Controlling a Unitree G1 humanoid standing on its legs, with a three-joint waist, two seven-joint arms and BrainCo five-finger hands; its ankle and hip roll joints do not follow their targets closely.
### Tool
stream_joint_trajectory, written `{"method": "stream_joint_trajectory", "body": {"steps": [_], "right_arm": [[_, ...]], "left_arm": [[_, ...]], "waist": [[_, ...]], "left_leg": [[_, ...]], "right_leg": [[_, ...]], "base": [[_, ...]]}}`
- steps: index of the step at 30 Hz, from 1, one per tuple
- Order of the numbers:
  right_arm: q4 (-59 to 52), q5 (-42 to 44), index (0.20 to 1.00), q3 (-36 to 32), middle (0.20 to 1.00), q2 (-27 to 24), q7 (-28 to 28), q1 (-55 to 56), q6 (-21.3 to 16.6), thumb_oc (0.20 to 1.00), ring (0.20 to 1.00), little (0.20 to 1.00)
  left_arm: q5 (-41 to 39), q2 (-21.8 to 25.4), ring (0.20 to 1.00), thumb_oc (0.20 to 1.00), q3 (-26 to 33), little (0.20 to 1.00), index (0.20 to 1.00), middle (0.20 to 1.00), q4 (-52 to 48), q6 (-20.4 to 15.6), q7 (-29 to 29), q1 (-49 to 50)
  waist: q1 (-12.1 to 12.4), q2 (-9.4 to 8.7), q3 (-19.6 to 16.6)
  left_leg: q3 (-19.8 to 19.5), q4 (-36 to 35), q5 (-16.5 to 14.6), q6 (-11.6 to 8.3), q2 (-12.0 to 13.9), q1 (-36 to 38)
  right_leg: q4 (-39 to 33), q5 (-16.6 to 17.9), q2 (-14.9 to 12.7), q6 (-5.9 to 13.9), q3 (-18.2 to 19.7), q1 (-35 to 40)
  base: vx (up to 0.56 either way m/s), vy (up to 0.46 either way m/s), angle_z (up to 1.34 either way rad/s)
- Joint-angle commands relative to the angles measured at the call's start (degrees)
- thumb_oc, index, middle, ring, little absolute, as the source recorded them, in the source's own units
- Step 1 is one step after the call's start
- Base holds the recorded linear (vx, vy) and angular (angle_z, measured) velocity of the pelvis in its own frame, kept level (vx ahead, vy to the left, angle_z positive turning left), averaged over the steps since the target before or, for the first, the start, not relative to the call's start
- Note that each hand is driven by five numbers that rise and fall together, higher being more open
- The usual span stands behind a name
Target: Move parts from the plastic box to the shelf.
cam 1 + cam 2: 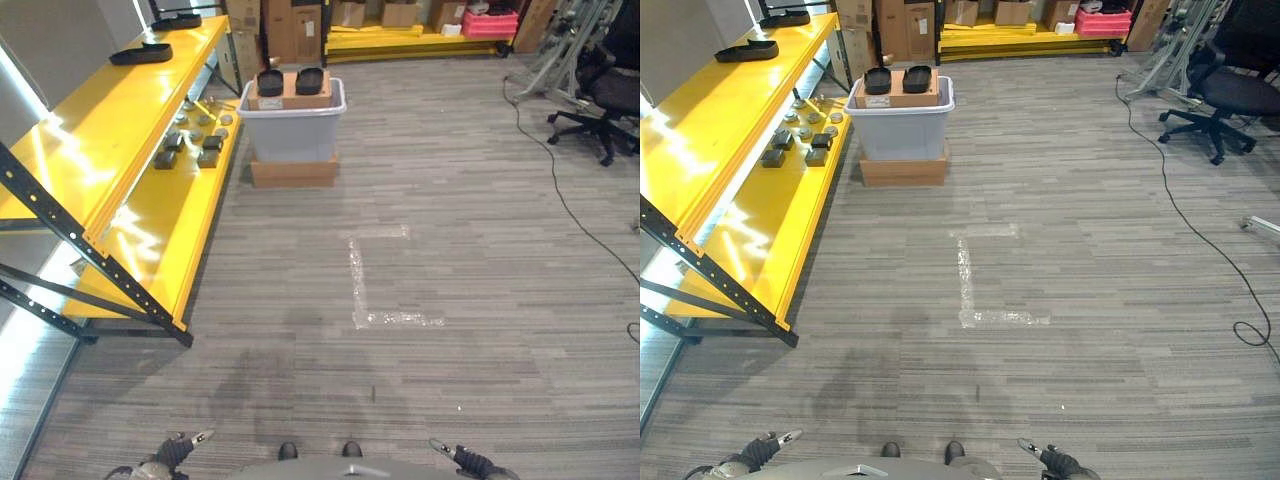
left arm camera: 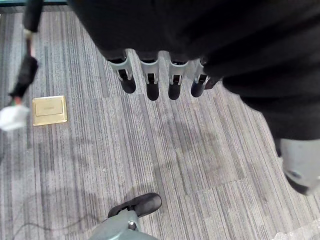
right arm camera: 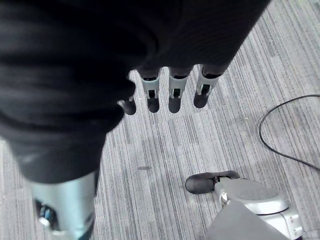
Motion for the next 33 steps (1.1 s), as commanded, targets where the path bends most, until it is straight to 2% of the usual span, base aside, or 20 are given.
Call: {"method": "stream_joint_trajectory", "body": {"steps": [1,11,20,28,33], "right_arm": [[1.04,-0.59,1.0,1.98,1.0,0.41,0.21,-1.04,-0.93,1.0,1.0,1.0],[2.37,-1.72,1.0,1.76,1.0,-1.23,1.07,-1.25,-0.58,1.0,1.0,1.0],[2.22,-2.17,1.0,2.85,1.0,0.15,1.34,-1.66,-0.21,1.0,1.0,1.0],[2.79,-3.32,1.0,2.46,1.0,0.03,0.88,-2.02,0.09,1.0,1.0,1.0],[2.72,-2.45,1.0,2.12,1.0,0.19,1.07,-2.23,0.19,1.0,1.0,1.0]], "left_arm": [[0.27,0.28,1.0,1.0,0.47,1.0,1.0,1.0,2.11,-1.07,0.65,-2.86],[0.78,1.29,1.0,1.0,0.31,1.0,1.0,1.0,1.55,-1.06,-0.49,-2.72],[0.38,0.94,1.0,1.0,-0.32,1.0,1.0,1.0,1.03,-1.05,-0.67,-3.55],[0.87,1.46,1.0,1.0,0.14,1.0,1.0,1.0,1.65,-0.67,-0.75,-3.62],[0.35,0.95,1.0,1.0,0.21,1.0,1.0,1.0,1.41,-0.56,-0.41,-3.57]], "waist": [[-0.04,-1.86,-0.73],[0.05,-1.87,-0.42],[-0.36,-1.75,1.37],[-0.07,-1.69,-0.12],[-0.16,-1.71,0.08]], "left_leg": [[-2.77,-0.54,-3.86,-1.37,-1.38,0.68],[-2.85,-0.54,-4.48,-0.78,-1.75,0.73],[-3.31,-0.16,-4.87,0.85,-2.0,0.53],[-2.3,-0.07,-6.22,0.99,-2.59,1.44],[-1.85,0.8,-6.95,1.12,-2.79,1.26]], "right_leg": [[0.15,-3.95,-2.3,4.74,0.19,2.03],[0.82,-3.8,-3.05,5.1,0.12,1.69],[9.9,-5.63,-3.51,5.94,0.98,-2.88],[6.17,-5.47,-4.51,6.15,1.22,-0.52],[6.92,-5.76,-4.87,6.28,1.52,-0.75]], "base": [[0.01,0.03,0.0],[0.02,0.034,-0.01],[0.03,0.07,0.0],[0.09,0.041,-0.02],[0.05,0.033,-0.03]]}}
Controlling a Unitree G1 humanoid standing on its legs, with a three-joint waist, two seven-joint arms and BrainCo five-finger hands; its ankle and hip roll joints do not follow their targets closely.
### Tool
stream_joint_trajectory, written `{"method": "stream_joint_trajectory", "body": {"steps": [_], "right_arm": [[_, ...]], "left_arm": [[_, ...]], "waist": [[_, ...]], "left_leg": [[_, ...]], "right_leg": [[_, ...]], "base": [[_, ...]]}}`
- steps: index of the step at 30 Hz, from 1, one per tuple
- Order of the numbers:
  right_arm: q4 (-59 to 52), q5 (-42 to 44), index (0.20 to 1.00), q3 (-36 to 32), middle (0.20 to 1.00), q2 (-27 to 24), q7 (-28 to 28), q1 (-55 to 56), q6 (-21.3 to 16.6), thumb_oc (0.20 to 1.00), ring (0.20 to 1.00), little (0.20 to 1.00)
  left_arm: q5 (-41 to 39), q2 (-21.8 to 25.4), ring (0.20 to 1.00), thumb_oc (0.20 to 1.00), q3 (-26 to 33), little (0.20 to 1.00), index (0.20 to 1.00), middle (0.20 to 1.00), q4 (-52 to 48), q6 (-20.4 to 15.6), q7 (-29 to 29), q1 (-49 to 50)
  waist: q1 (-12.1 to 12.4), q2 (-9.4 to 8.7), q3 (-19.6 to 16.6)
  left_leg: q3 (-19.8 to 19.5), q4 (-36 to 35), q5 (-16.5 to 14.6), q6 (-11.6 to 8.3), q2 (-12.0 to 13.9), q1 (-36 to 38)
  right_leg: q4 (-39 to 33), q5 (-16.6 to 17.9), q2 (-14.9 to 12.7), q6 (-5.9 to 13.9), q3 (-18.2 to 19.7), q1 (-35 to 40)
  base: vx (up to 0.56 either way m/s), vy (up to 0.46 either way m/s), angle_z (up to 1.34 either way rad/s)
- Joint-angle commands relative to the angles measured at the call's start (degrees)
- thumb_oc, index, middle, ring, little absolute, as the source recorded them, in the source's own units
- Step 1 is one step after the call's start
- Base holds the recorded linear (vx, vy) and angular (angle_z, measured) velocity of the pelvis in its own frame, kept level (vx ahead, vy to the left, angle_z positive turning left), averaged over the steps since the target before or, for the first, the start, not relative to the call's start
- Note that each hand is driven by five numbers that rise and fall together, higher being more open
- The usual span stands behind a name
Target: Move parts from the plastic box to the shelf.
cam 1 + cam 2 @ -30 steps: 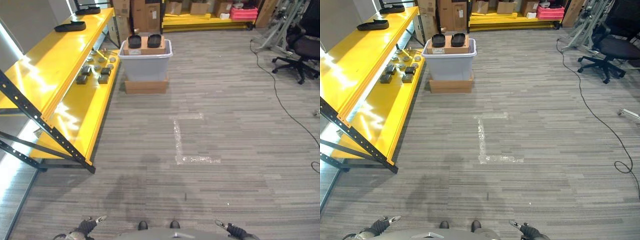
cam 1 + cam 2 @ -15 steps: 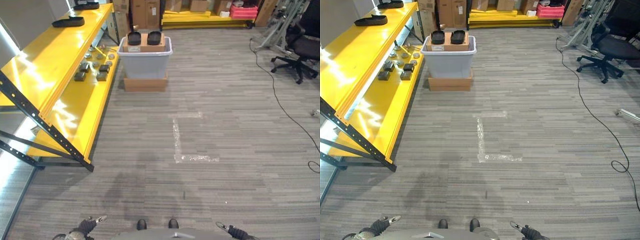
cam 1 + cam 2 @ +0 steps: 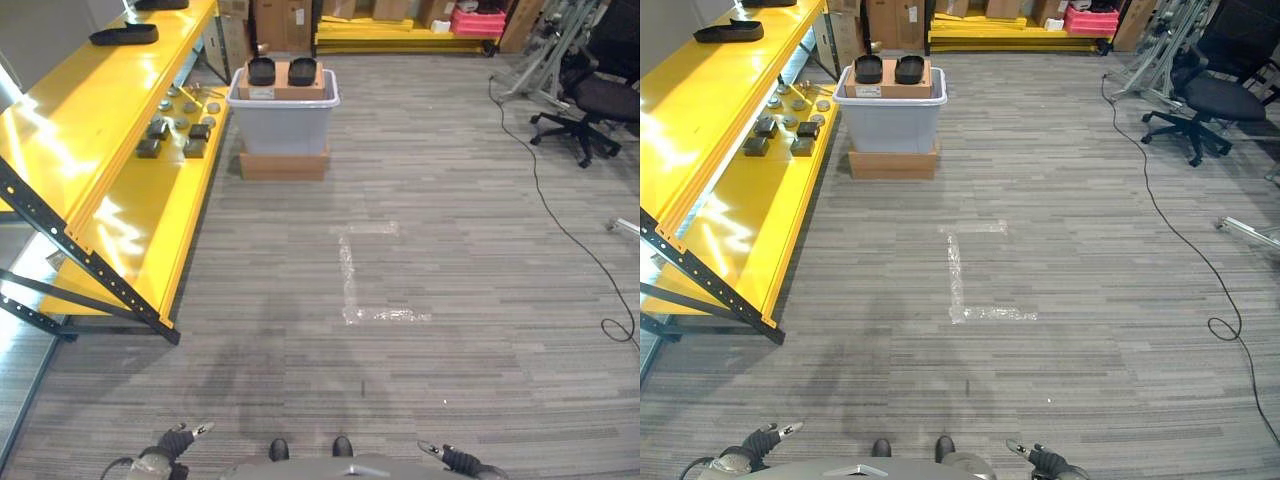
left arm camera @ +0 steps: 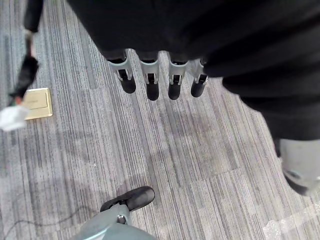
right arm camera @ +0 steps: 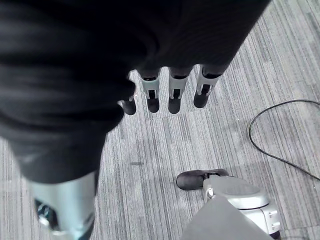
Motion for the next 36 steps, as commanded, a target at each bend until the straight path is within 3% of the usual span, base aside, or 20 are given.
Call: {"method": "stream_joint_trajectory", "body": {"steps": [1,7,8,12,16,19,22,24,25,26,27,29,30,31,33,34,35,36], "right_arm": [[2.43,-0.14,1.0,0.11,1.0,-1.36,-0.17,-1.8,-0.14,1.0,1.0,1.0],[1.9,-1.56,1.0,1.0,1.0,-1.93,-0.67,-3.07,-0.28,1.0,1.0,1.0],[1.64,-1.89,1.0,0.97,1.0,-2.02,-0.63,-3.13,-0.12,1.0,1.0,1.0],[0.92,-1.91,1.0,1.1,1.0,-1.98,-0.53,-3.33,-0.1,1.0,1.0,1.0],[0.1,-1.56,1.0,1.33,1.0,-1.77,-0.98,-3.17,-0.39,1.0,1.0,1.0],[0.35,-1.17,1.0,1.32,1.0,-1.55,-1.24,-2.03,-0.72,1.0,1.0,1.0],[2.15,-2.39,1.0,1.59,1.0,-1.4,-0.42,-0.08,-0.3,1.0,1.0,1.0],[3.02,-2.96,1.0,1.64,1.0,-1.72,-0.44,1.09,-0.27,1.0,1.0,1.0],[3.28,-3.22,1.0,1.7,1.0,-1.62,-0.69,1.33,-0.37,1.0,1.0,1.0],[3.95,-4.15,1.0,2.13,1.0,-2.02,0.24,2.14,0.13,1.0,1.0,1.0],[3.95,-4.15,1.0,2.14,1.0,-1.99,0.24,2.14,0.13,1.0,1.0,1.0],[2.92,-4.06,1.0,2.2,1.0,-3.47,0.53,1.75,0.21,1.0,1.0,1.0],[1.96,-3.65,1.0,2.33,1.0,-4.82,0.11,0.47,-0.01,1.0,1.0,1.0],[1.97,-3.65,1.0,2.33,1.0,-4.82,0.11,0.45,-0.01,1.0,1.0,1.0],[1.18,-3.73,1.0,2.66,1.0,-5.88,-0.51,-0.63,-0.24,1.0,1.0,1.0],[1.15,-3.58,1.0,2.42,1.0,-6.31,-0.8,-0.87,-0.24,1.0,1.0,1.0],[0.82,-3.3,1.0,2.14,1.0,-6.97,-1.29,-1.27,-0.35,1.0,1.0,1.0],[0.19,-2.89,1.0,1.82,1.0,-7.6,-1.73,-1.85,-0.56,1.0,1.0,1.0]], "left_arm": [[0.45,0.33,1.0,1.0,0.12,1.0,1.0,1.0,2.55,-0.55,0.06,-2.42],[1.45,1.09,1.0,1.0,-0.44,1.0,1.0,1.0,2.52,-0.53,0.29,-2.79],[1.15,1.43,1.0,1.0,0.07,1.0,1.0,1.0,2.61,-0.39,0.35,-2.75],[1.01,1.97,1.0,1.0,0.4,1.0,1.0,1.0,2.75,-0.2,0.49,-2.98],[1.66,2.08,1.0,1.0,-0.25,1.0,1.0,1.0,3.19,-0.17,0.34,-3.61],[2.09,2.04,1.0,1.0,-1.23,1.0,1.0,1.0,2.58,-0.19,0.42,-4.85],[2.93,1.32,1.0,1.0,-2.31,1.0,1.0,1.0,2.09,-0.34,0.01,-5.4],[3.09,0.88,1.0,1.0,-2.57,1.0,1.0,1.0,1.78,-0.51,0.02,-5.25],[1.89,0.84,1.0,1.0,-1.94,1.0,1.0,1.0,1.23,-0.43,0.57,-5.3],[0.43,0.38,1.0,1.0,-1.51,1.0,1.0,1.0,0.47,-0.39,0.23,-4.84],[0.43,0.41,1.0,1.0,-1.51,1.0,1.0,1.0,0.46,-0.38,0.22,-4.84],[0.85,0.05,1.0,1.0,-2.4,1.0,1.0,1.0,-0.19,-0.54,-0.28,-4.72],[0.9,-0.09,1.0,1.0,-3.24,1.0,1.0,1.0,-0.85,-0.66,0.26,-5.44],[0.9,-0.1,1.0,1.0,-3.24,1.0,1.0,1.0,-0.84,-0.66,0.27,-5.47],[-0.08,-0.16,1.0,1.0,-3.18,1.0,1.0,1.0,-1.02,-0.54,0.87,-5.66],[-0.02,-0.27,1.0,1.0,-3.45,1.0,1.0,1.0,-1.1,-0.63,0.79,-5.65],[0.66,-0.36,1.0,1.0,-4.13,1.0,1.0,1.0,-0.97,-0.69,0.81,-5.68],[1.61,-0.37,1.0,1.0,-4.62,1.0,1.0,1.0,-0.62,-0.86,0.7,-5.49]], "waist": [[0.22,0.56,-0.95],[0.25,0.79,0.85],[0.38,1.03,1.71],[-0.01,1.74,3.06],[-1.61,2.05,4.24],[-4.32,2.14,5.12],[-5.53,2.36,4.22],[-6.06,2.36,2.68],[-5.97,2.47,1.95],[-5.62,2.55,1.75],[-5.72,2.41,1.61],[-4.75,1.5,2.29],[-4.27,0.42,3.73],[-4.24,0.48,3.78],[-3.58,-0.45,4.44],[-2.9,-0.66,4.59],[-2.16,-0.63,4.89],[-1.69,-0.13,4.81]], "left_leg": [[-2.44,1.34,-5.79,-0.11,-1.74,0.48],[-1.74,3.19,-6.88,0.87,-2.34,-0.88],[-1.79,3.86,-7.11,1.35,-2.46,-1.02],[-1.88,3.87,-7.42,1.49,-2.0,-0.76],[-2.42,1.28,-7.77,0.85,-1.57,2.17],[-5.12,-0.09,-8.5,0.21,-1.77,5.08],[-6.58,0.32,-9.87,-0.68,-1.15,7.29],[-6.81,4.3,-11.83,-1.77,-0.28,7.61],[-6.4,6.67,-10.89,-2.61,0.46,7.37],[-6.5,15.33,-7.36,-4.86,0.84,5.54],[-6.6,15.31,-7.19,-4.85,0.7,5.33],[-6.72,27.87,-1.64,-6.86,-0.88,0.41],[-4.46,35.68,0.65,-8.21,-1.16,-4.21],[-4.44,35.89,0.53,-8.22,-1.09,-4.29],[0.17,34.92,1.3,-7.32,2.22,-8.55],[1.82,32.72,0.12,-6.7,3.04,-10.94],[2.43,30.66,-1.18,-6.26,2.73,-13.02],[3.02,24.04,-1.89,-5.76,1.92,-13.91]], "right_leg": [[7.19,-5.55,-3.8,5.8,1.07,-1.37],[12.36,-4.98,-4.81,7.26,1.44,-5.49],[16.85,-3.98,-5.11,7.61,2.02,-7.47],[23.31,-2.71,-5.18,7.71,1.12,-12.19],[18.93,-0.7,-2.9,7.02,-0.94,-18.16],[14.79,2.11,0.42,7.56,0.51,-23.21],[13.07,2.18,0.33,6.43,-0.9,-22.21],[12.17,0.41,1.05,4.77,-0.36,-19.26],[12.53,-0.32,1.83,3.8,-0.52,-18.03],[10.9,-0.95,1.88,2.67,-1.22,-14.38],[10.8,-0.84,1.71,2.7,-1.27,-14.52],[8.9,-1.35,0.78,1.57,-1.13,-10.84],[8.25,-2.29,-0.13,0.76,-0.69,-8.55],[8.28,-2.29,-0.06,0.76,-0.68,-8.56],[8.1,-3.57,-1.32,0.12,-1.04,-6.64],[7.68,-4.38,-1.79,0.04,-1.37,-5.33],[7.12,-5.04,-1.96,0.2,-1.59,-3.86],[6.39,-5.55,-1.62,0.7,-1.54,-2.56]], "base": [[0.03,0.035,0.0],[0.0,0.075,-0.08],[0.0,0.066,-0.18],[0.04,0.044,-0.07],[0.16,-0.025,-0.14],[0.24,-0.075,0.1],[0.29,-0.148,0.57],[0.34,-0.225,0.88],[0.42,-0.323,0.72],[0.3,-0.247,0.52],[0.25,-0.216,0.39],[0.21,-0.215,0.16],[0.17,-0.198,0.03],[0.15,-0.189,-0.09],[0.17,-0.149,-0.11],[0.25,-0.133,0.0],[0.31,-0.077,0.08],[0.35,-0.022,0.17]]}}
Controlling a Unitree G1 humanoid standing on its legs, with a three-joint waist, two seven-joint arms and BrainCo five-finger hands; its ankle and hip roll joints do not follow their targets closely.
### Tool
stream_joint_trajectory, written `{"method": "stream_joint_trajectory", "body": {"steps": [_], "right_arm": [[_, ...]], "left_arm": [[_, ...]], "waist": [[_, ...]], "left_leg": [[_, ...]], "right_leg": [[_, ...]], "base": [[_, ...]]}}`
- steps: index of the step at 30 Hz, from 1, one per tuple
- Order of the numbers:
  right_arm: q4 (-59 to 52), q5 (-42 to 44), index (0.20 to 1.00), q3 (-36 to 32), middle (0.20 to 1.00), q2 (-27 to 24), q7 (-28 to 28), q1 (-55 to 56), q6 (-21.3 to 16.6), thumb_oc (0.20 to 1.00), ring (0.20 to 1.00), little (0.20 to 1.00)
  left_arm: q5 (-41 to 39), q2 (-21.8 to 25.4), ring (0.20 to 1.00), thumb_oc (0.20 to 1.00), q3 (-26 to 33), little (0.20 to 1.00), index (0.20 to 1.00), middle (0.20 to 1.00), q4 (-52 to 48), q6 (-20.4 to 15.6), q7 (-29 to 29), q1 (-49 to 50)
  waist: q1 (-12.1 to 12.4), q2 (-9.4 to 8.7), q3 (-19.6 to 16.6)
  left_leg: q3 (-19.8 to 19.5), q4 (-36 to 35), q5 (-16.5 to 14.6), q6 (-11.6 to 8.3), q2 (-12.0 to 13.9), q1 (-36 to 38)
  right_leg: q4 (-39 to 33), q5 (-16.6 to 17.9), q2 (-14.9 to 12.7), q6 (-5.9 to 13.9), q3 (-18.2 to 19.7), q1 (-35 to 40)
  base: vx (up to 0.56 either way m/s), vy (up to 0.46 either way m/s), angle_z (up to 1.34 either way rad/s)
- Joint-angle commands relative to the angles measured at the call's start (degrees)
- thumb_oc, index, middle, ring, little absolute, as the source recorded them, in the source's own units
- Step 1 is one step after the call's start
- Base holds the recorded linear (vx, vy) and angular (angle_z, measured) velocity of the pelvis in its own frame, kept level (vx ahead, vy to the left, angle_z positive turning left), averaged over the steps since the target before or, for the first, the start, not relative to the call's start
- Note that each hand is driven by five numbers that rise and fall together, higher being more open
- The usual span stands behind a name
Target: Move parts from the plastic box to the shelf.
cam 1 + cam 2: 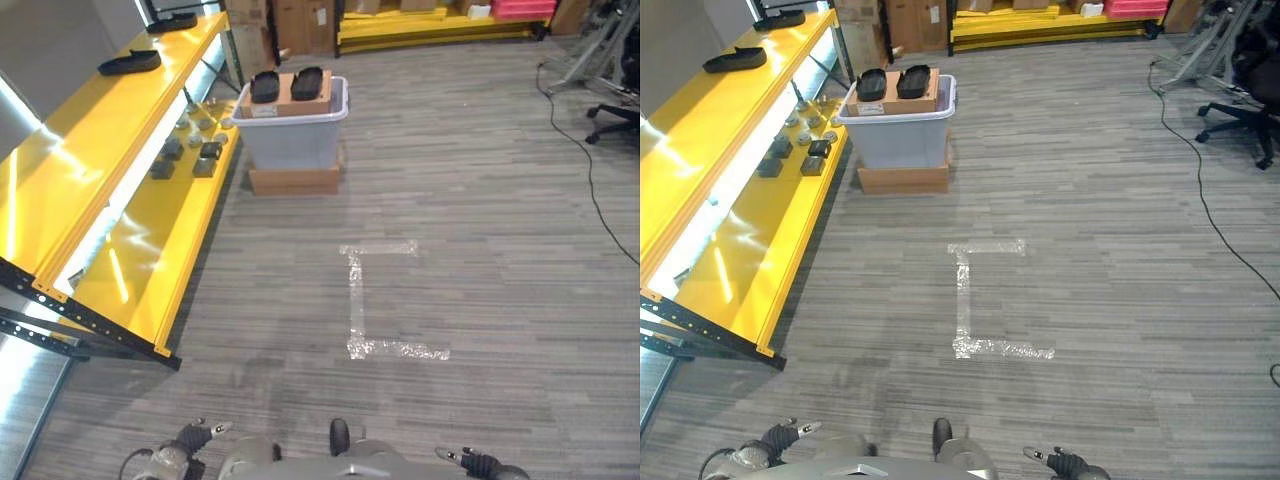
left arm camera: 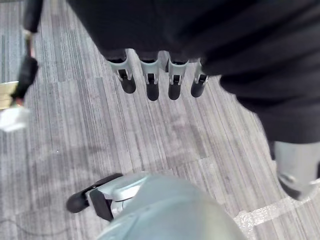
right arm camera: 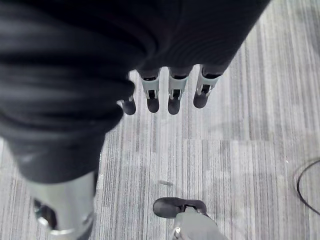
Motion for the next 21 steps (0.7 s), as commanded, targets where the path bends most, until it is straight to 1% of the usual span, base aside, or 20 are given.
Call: {"method": "stream_joint_trajectory", "body": {"steps": [1,2,3,4,5,6,7,8,9,11,12,13,14,15,16,17,18,19,20,21], "right_arm": [[-0.72,0.97,1.0,-2.14,1.0,-3.33,-1.84,-0.32,-0.78,1.0,1.0,1.0],[-1.26,1.13,1.0,-2.12,1.0,-3.33,-2.04,-0.4,-0.98,1.0,1.0,1.0],[-1.69,1.19,1.0,-1.87,1.0,-3.33,-2.17,-0.6,-1.26,1.0,1.0,1.0],[-2.02,0.36,1.0,-0.77,1.0,-3.2,-2.1,-1.5,-1.58,1.0,1.0,1.0],[-2.02,0.36,1.0,-0.76,1.0,-3.18,-2.1,-1.5,-1.59,1.0,1.0,1.0],[-2.07,0.09,1.0,-0.33,1.0,-3.01,-1.92,-1.99,-1.58,1.0,1.0,1.0],[-2.07,-0.28,1.0,-0.05,1.0,-2.78,-1.58,-2.29,-1.53,1.0,1.0,1.0],[-1.99,-0.67,1.0,0.03,1.0,-2.27,-1.36,-2.17,-1.41,1.0,1.0,1.0],[-2.04,-0.8,1.0,-0.03,1.0,-1.83,-1.5,-1.95,-1.42,1.0,1.0,1.0],[-2.11,-1.04,1.0,0.01,1.0,-0.72,-1.16,-1.27,-1.35,1.0,1.0,1.0],[-2.0,-1.17,1.0,0.12,1.0,-0.2,-0.8,-0.97,-1.29,1.0,1.0,1.0],[-2.09,-1.34,1.0,0.35,1.0,0.26,-0.59,-0.9,-1.26,1.0,1.0,1.0],[-2.18,-1.59,1.0,0.68,1.0,0.75,-0.43,-0.79,-1.09,1.0,1.0,1.0],[-1.99,-1.86,1.0,0.93,1.0,1.08,-0.55,-1.0,-0.98,1.0,1.0,1.0],[-1.73,-2.14,1.0,0.99,1.0,1.71,-1.18,-1.09,-1.01,1.0,1.0,1.0],[-1.72,-2.38,1.0,1.23,1.0,2.47,-1.62,-1.2,-0.79,1.0,1.0,1.0],[-1.73,-2.38,1.0,1.24,1.0,2.47,-1.62,-1.2,-0.78,1.0,1.0,1.0],[-1.75,-2.45,1.0,1.45,1.0,2.79,-1.4,-1.16,-0.73,1.0,1.0,1.0],[-1.77,-2.59,1.0,1.6,1.0,3.0,-1.2,-0.93,-0.66,1.0,1.0,1.0],[-1.73,-2.61,1.0,1.73,1.0,3.16,-1.12,-0.64,-0.63,1.0,1.0,1.0]], "left_arm": [[1.04,2.29,1.0,1.0,-0.63,1.0,1.0,1.0,0.2,-0.75,0.5,-3.45],[1.07,2.13,1.0,1.0,-0.63,1.0,1.0,1.0,0.54,-0.65,0.7,-3.0],[0.86,2.02,1.0,1.0,-0.24,1.0,1.0,1.0,0.94,-0.61,0.85,-2.33],[0.73,1.89,1.0,1.0,0.12,1.0,1.0,1.0,1.77,-0.59,0.82,-1.25],[0.73,1.91,1.0,1.0,0.12,1.0,1.0,1.0,1.77,-0.6,0.82,-1.24],[1.02,2.18,1.0,1.0,0.23,1.0,1.0,1.0,2.37,-0.46,0.72,-0.92],[1.6,2.31,1.0,1.0,0.43,1.0,1.0,1.0,3.01,-0.36,0.49,-0.5],[2.06,2.28,1.0,1.0,0.85,1.0,1.0,1.0,3.74,-0.12,0.36,0.12],[2.29,2.22,1.0,1.0,1.06,1.0,1.0,1.0,4.05,-0.06,0.4,0.31],[3.12,1.81,1.0,1.0,1.17,1.0,1.0,1.0,5.14,0.12,0.19,0.85],[3.4,1.72,1.0,1.0,0.95,1.0,1.0,1.0,5.04,0.04,0.11,0.97],[3.87,1.84,1.0,1.0,0.61,1.0,1.0,1.0,4.84,0.05,0.01,0.77],[4.47,2.22,1.0,1.0,-0.12,1.0,1.0,1.0,4.04,-0.01,-0.07,0.11],[4.74,2.62,1.0,1.0,-0.77,1.0,1.0,1.0,3.09,0.03,0.06,-0.82],[4.87,2.91,1.0,1.0,-1.44,1.0,1.0,1.0,2.36,0.12,0.34,-1.74],[4.53,3.46,1.0,1.0,-1.82,1.0,1.0,1.0,1.5,0.26,0.94,-3.17],[4.53,3.46,1.0,1.0,-1.82,1.0,1.0,1.0,1.51,0.26,0.94,-3.18],[4.12,3.59,1.0,1.0,-1.74,1.0,1.0,1.0,1.21,0.24,1.19,-3.84],[3.65,3.72,1.0,1.0,-1.55,1.0,1.0,1.0,0.97,0.18,1.37,-4.39],[3.23,3.97,1.0,1.0,-1.45,1.0,1.0,1.0,0.64,-0.09,1.52,-5.11]], "waist": [[0.9,1.85,3.64],[1.59,2.23,3.75],[2.54,2.98,3.4],[4.23,3.07,3.03],[4.26,2.96,3.14],[4.67,3.12,2.84],[4.94,3.11,2.39],[5.27,2.86,1.44],[5.53,2.65,0.77],[5.34,2.05,-0.49],[5.08,1.83,-0.68],[4.83,1.69,-0.38],[4.27,1.67,0.53],[3.61,2.01,1.5],[3.03,2.61,2.17],[2.08,3.84,3.07],[2.01,3.67,3.2],[1.61,4.07,3.45],[1.24,4.02,3.71],[0.31,3.87,4.09]], "left_leg": [[1.09,-18.96,1.54,4.52,-3.74,3.87],[-0.29,-23.38,2.96,4.66,-4.68,4.43],[-3.04,-27.88,5.28,4.93,-5.15,2.94],[-7.56,-32.92,7.34,4.93,-6.42,2.01],[-7.5,-33.06,7.37,4.95,-6.49,2.24],[-7.19,-34.1,8.47,4.61,-6.11,2.32],[-6.52,-32.66,9.16,4.63,-5.83,2.31],[-5.52,-32.25,8.22,5.43,-5.83,3.06],[-5.61,-31.29,8.06,6.05,-6.26,3.27],[-5.26,-30.3,6.19,7.56,-7.29,4.49],[-4.65,-30.29,5.35,8.28,-7.54,5.7],[-4.1,-30.38,4.75,8.86,-7.65,6.73],[-3.93,-30.5,4.06,9.6,-7.63,8.03],[-3.87,-30.59,3.34,10.16,-7.31,9.31],[-3.64,-30.55,2.47,10.45,-6.8,10.65],[-3.44,-31.59,1.32,10.88,-5.61,13.39],[-3.48,-31.66,1.28,10.88,-5.77,13.6],[-3.63,-32.27,0.82,10.76,-5.24,14.77],[-3.83,-32.88,0.4,10.5,-5.14,15.93],[-4.29,-33.87,-0.37,10.08,-5.07,17.81]], "right_leg": [[3.88,-5.97,-2.28,5.71,2.79,2.45],[3.52,-6.56,-1.97,5.92,3.36,4.02],[3.18,-7.04,-1.0,5.97,4.18,4.73],[2.71,-8.4,-0.4,6.17,6.33,7.47],[2.68,-8.47,-0.5,6.18,6.37,7.64],[2.63,-9.14,-0.29,6.3,7.41,8.68],[2.49,-9.53,-0.25,6.42,8.2,9.62],[2.69,-10.5,-0.84,6.77,8.79,10.6],[3.55,-10.82,-1.48,7.04,8.63,10.82],[8.2,-10.18,-2.86,8.41,9.94,9.73],[12.03,-7.97,-3.63,9.69,10.36,8.67],[17.38,-4.58,-4.32,10.67,10.99,6.89],[24.72,-0.07,-4.5,11.45,11.92,3.05],[30.28,2.43,-4.19,11.97,12.33,0.42],[33.65,3.33,-4.4,11.7,11.18,-1.65],[35.35,1.53,-5.46,10.54,7.82,-7.38],[35.68,1.2,-5.64,10.53,7.8,-7.31],[33.62,-0.04,-5.51,10.04,6.33,-9.64],[30.33,-1.22,-5.47,9.87,4.64,-11.26],[25.82,-2.12,-5.31,9.93,3.01,-11.6]], "base": [[0.38,0.015,0.13],[0.38,0.03,0.01],[0.56,0.011,-0.3],[0.43,0.001,-0.54],[0.43,0.008,-0.81],[0.26,0.042,-0.97],[0.41,0.091,-0.86],[0.39,0.113,-0.51],[0.41,0.153,-0.26],[0.39,0.191,-0.28],[0.34,0.194,-0.44],[0.27,0.173,-0.4],[0.22,0.157,-0.36],[0.22,0.158,-0.28],[0.34,0.196,-0.18],[0.28,0.144,-0.04],[0.27,0.097,0.11],[0.21,0.001,-0.01],[0.33,-0.023,-0.11],[0.53,-0.107,-0.01]]}}
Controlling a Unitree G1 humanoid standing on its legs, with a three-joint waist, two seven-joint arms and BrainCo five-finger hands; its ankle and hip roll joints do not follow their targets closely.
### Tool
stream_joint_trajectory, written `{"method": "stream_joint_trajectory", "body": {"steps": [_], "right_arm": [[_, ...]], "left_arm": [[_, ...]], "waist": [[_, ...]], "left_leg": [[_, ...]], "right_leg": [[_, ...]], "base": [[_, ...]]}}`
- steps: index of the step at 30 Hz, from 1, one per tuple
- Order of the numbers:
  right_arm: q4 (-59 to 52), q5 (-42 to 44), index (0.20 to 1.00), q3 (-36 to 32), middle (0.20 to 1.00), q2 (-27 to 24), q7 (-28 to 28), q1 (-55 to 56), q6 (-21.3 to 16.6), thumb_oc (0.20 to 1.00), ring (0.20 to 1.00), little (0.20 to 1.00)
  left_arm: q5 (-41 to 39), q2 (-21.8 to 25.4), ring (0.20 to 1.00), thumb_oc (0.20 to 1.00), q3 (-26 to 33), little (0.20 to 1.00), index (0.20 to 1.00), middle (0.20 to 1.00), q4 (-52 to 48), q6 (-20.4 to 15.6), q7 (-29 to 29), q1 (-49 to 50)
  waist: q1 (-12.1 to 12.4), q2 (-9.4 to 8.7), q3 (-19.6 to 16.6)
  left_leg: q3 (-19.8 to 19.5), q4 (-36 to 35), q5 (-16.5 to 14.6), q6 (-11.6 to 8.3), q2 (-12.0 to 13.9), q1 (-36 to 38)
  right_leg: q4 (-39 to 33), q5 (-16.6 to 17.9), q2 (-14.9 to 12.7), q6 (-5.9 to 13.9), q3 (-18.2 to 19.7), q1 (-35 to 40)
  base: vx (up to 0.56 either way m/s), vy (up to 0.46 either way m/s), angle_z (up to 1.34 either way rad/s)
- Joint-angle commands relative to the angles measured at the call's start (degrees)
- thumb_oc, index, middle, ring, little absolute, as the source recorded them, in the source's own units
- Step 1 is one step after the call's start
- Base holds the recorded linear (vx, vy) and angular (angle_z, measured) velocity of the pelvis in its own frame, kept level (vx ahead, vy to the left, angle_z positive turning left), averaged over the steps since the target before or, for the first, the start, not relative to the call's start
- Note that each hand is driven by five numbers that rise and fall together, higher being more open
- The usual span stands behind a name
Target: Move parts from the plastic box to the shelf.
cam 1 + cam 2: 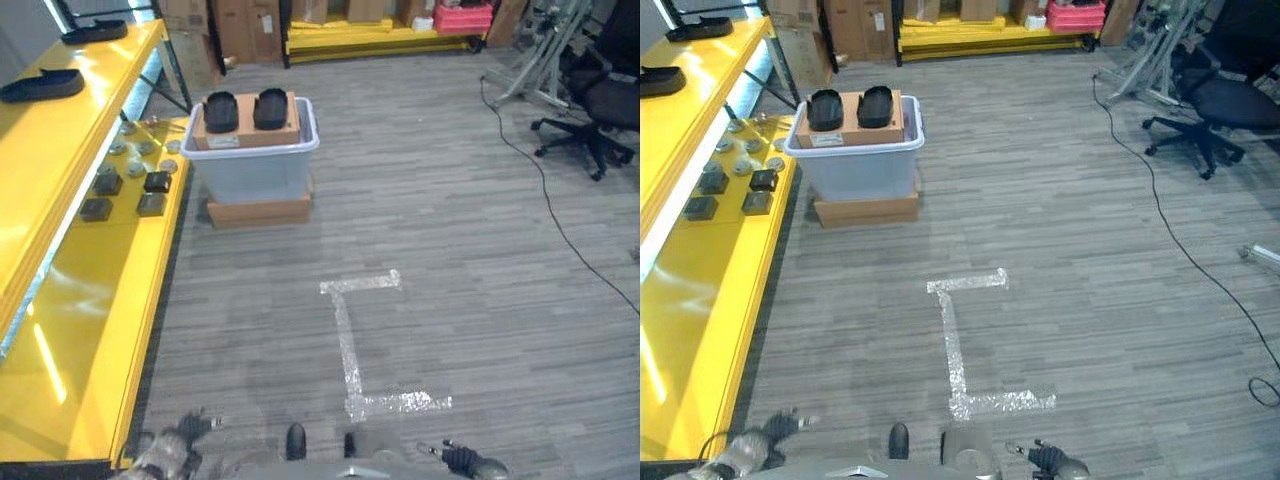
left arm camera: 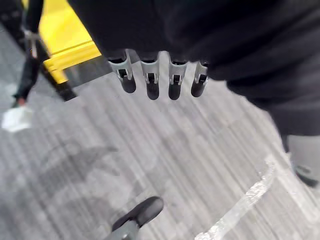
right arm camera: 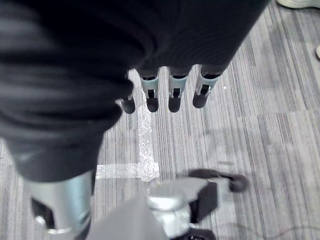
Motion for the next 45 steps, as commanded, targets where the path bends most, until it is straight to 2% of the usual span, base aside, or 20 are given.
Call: {"method": "stream_joint_trajectory", "body": {"steps": [1,5,8,10,13,15,17,18,20,22,25,26,27,30,33,36,39,42,43,45], "right_arm": [[0.93,-0.66,1.0,-0.28,1.0,-1.43,-0.04,0.03,0.18,1.0,1.0,1.0],[2.59,-0.07,1.0,-1.18,1.0,-1.52,-0.28,1.63,0.26,1.0,1.0,1.0],[4.23,-0.51,1.0,-1.08,1.0,-1.83,-0.19,2.89,0.37,1.0,1.0,1.0],[4.08,-0.34,1.0,-1.22,1.0,-2.41,-0.15,2.97,0.26,1.0,1.0,1.0],[2.38,1.02,1.0,-1.32,1.0,-3.85,-0.58,1.56,0.1,1.0,1.0,1.0],[0.74,1.21,1.0,-1.24,1.0,-4.68,-1.14,0.51,-0.3,1.0,1.0,1.0],[-1.21,1.1,1.0,-1.21,1.0,-6.06,-2.25,-0.53,-0.92,1.0,1.0,1.0],[-1.24,1.1,1.0,-1.21,1.0,-6.08,-2.25,-0.48,-0.91,1.0,1.0,1.0],[-3.81,1.72,1.0,-1.28,1.0,-6.88,-3.2,-1.71,-2.15,1.0,1.0,1.0],[-4.94,2.09,1.0,-1.6,1.0,-6.89,-3.55,-2.41,-2.57,1.0,1.0,1.0],[-6.13,4.7,1.0,-3.2,1.0,-6.12,-3.4,-1.9,-2.89,1.0,1.0,1.0],[-5.64,7.6,1.0,-5.18,1.0,-4.55,-2.87,-0.69,-3.31,1.0,1.0,1.0],[-7.5,10.95,1.0,-8.1,1.0,-2.49,-5.24,0.68,-5.11,1.0,1.0,1.0],[-7.69,11.94,1.0,-8.34,1.0,-0.39,-7.6,1.74,-5.29,1.0,1.0,1.0],[-7.09,9.02,1.0,-7.69,1.0,-0.75,-8.92,2.55,-4.58,1.0,1.0,1.0],[-4.79,8.78,1.0,-8.14,1.0,-1.73,-9.62,2.85,-4.32,1.0,1.0,1.0],[-4.05,8.97,1.0,-8.28,1.0,-2.37,-9.22,3.87,-4.28,1.0,1.0,1.0],[-3.42,8.76,1.0,-7.79,1.0,-2.35,-9.05,3.79,-4.37,1.0,1.0,1.0],[-2.92,8.4,1.0,-6.88,1.0,-2.16,-8.53,3.94,-4.16,1.0,1.0,1.0],[-4.5,7.77,1.0,-5.7,1.0,-2.49,-7.75,3.92,-4.25,1.0,1.0,1.0]], "left_arm": [[-0.6,2.64,1.0,1.0,2.83,1.0,1.0,1.0,-1.24,-0.55,1.15,-0.4],[0.26,2.62,1.0,1.0,1.83,1.0,1.0,1.0,-2.12,-0.88,1.03,-1.92],[0.69,1.25,1.0,1.0,1.23,1.0,1.0,1.0,-1.96,-1.08,0.92,-1.42],[-0.39,0.29,1.0,1.0,1.77,1.0,1.0,1.0,-1.89,-1.12,1.46,-0.74],[-1.43,-0.88,1.0,1.0,1.67,1.0,1.0,1.0,-1.53,-1.05,1.16,-0.37],[-1.39,-0.99,1.0,1.0,1.56,1.0,1.0,1.0,-1.47,-1.02,1.44,0.22],[-1.29,-1.28,1.0,1.0,2.31,1.0,1.0,1.0,0.02,-1.04,1.73,1.78],[-1.28,-1.32,1.0,1.0,2.3,1.0,1.0,1.0,0.04,-1.05,1.74,1.8],[-1.14,-1.73,1.0,1.0,3.02,1.0,1.0,1.0,2.01,-0.82,2.22,3.91],[-0.59,-1.93,1.0,1.0,3.73,1.0,1.0,1.0,3.27,-0.5,2.24,5.45],[-0.17,-2.51,1.0,1.0,4.63,1.0,1.0,1.0,4.66,-0.3,2.2,6.91],[-0.37,-3.04,1.0,1.0,5.44,1.0,1.0,1.0,5.58,-0.14,2.02,7.84],[-1.08,-2.89,1.0,1.0,5.99,1.0,1.0,1.0,5.14,-0.34,3.21,8.02],[-3.32,-2.04,1.0,1.0,6.18,1.0,1.0,1.0,3.24,-0.53,5.24,6.63],[-3.93,-0.33,1.0,1.0,5.57,1.0,1.0,1.0,0.79,-1.3,6.53,3.65],[-6.07,0.86,1.0,1.0,5.35,1.0,1.0,1.0,-3.21,-2.54,7.09,0.56],[-5.46,1.1,1.0,1.0,3.82,1.0,1.0,1.0,-4.34,-3.18,6.62,-1.37],[-5.7,0.47,1.0,1.0,3.48,1.0,1.0,1.0,-4.87,-3.44,6.76,-1.62],[-6.13,-0.67,1.0,1.0,3.88,1.0,1.0,1.0,-3.93,-3.22,6.95,-0.66],[-6.88,-2.18,1.0,1.0,4.28,1.0,1.0,1.0,-3.14,-3.12,6.6,0.5]], "waist": [[-2.06,-1.27,1.89],[-4.37,-1.74,1.78],[-4.83,-1.58,0.29],[-4.87,-1.29,0.13],[-3.24,-3.09,2.02],[-1.85,-4.23,2.53],[0.31,-2.95,2.51],[0.3,-3.05,2.76],[2.31,-1.61,2.04],[2.84,-1.07,1.39],[3.14,-0.56,0.33],[3.32,-0.7,-1.0],[2.5,-0.13,-0.59],[-0.03,1.44,2.13],[-2.05,1.65,3.18],[-4.37,0.09,3.16],[-6.11,-0.35,2.97],[-6.02,-0.5,2.46],[-5.88,-0.62,1.5],[-5.54,-0.96,1.61]], "left_leg": [[-0.94,2.27,-7.62,-3.72,2.49,2.31],[-2.93,1.74,-9.82,-4.8,2.98,5.72],[-3.82,5.0,-11.92,-6.03,4.24,6.99],[-3.98,15.66,-8.14,-8.36,4.57,3.77],[-3.17,32.16,-3.79,-9.79,1.65,-4.85],[1.51,29.79,-4.64,-9.34,2.55,-10.8],[1.93,15.07,-4.62,-8.22,3.76,-12.53],[1.94,14.46,-4.4,-8.2,3.63,-11.85],[-0.75,2.67,0.49,-8.56,3.83,-15.53],[0.93,1.73,2.61,-9.03,4.53,-15.23],[1.6,4.96,2.34,-7.66,4.1,-14.59],[1.89,6.56,0.62,-6.43,3.0,-13.27],[3.29,5.89,-0.91,-4.81,2.39,-9.95],[2.3,3.45,-1.61,-4.06,3.81,-4.94],[1.16,2.4,-3.57,-4.46,4.03,-1.45],[-0.81,1.75,-6.6,-5.23,2.99,2.47],[-3.34,2.49,-8.99,-6.07,3.15,4.8],[-3.78,3.96,-10.05,-6.52,3.27,5.3],[-3.91,8.19,-10.58,-7.3,3.85,5.04],[-3.32,18.72,-7.58,-9.08,3.31,0.89]], "right_leg": [[-32.27,16.15,2.38,3.32,-0.97,4.95],[-40.04,18.11,4.85,3.83,3.0,4.4],[-38.91,16.53,4.7,2.06,3.06,6.82],[-39.26,15.49,5.16,0.13,2.38,9.39],[-42.04,15.5,3.21,-1.13,2.09,14.23],[-43.83,14.64,1.77,-1.16,1.56,17.26],[-45.95,13.1,2.14,-0.5,1.34,20.45],[-46.05,13.02,2.02,-0.48,1.33,20.88],[-47.55,11.0,3.16,-0.07,2.62,24.38],[-47.83,9.36,3.32,0.11,3.59,26.71],[-45.96,7.13,2.32,0.57,4.01,28.57],[-40.42,7.03,0.18,1.96,4.43,27.92],[-26.62,14.03,-1.71,3.93,5.85,22.06],[-14.58,16.89,0.09,3.54,5.97,13.15],[-22.1,14.01,1.46,2.51,3.54,8.77],[-38.15,17.66,3.29,3.89,3.79,5.93],[-40.6,18.49,4.76,4.48,7.8,5.23],[-39.32,17.88,4.2,3.9,7.09,6.22],[-39.29,17.22,4.16,2.46,6.92,8.02],[-39.68,16.92,3.22,1.14,5.65,10.77]], "base": [[0.42,-0.1,-0.04],[0.39,-0.121,0.08],[0.37,-0.216,0.65],[0.32,-0.231,0.5],[0.23,-0.19,0.39],[0.3,-0.16,-0.13],[0.42,-0.023,0.15],[0.39,0.04,0.03],[0.45,0.049,-0.17],[0.42,0.091,-0.26],[0.47,0.232,-0.67],[0.51,0.383,-0.38],[0.54,0.441,-0.27],[0.26,0.217,-0.33],[0.31,0.032,0.18],[0.45,-0.112,0.18],[0.31,-0.144,0.33],[0.25,-0.173,0.74],[0.29,-0.207,0.59],[0.25,-0.218,0.4]]}}
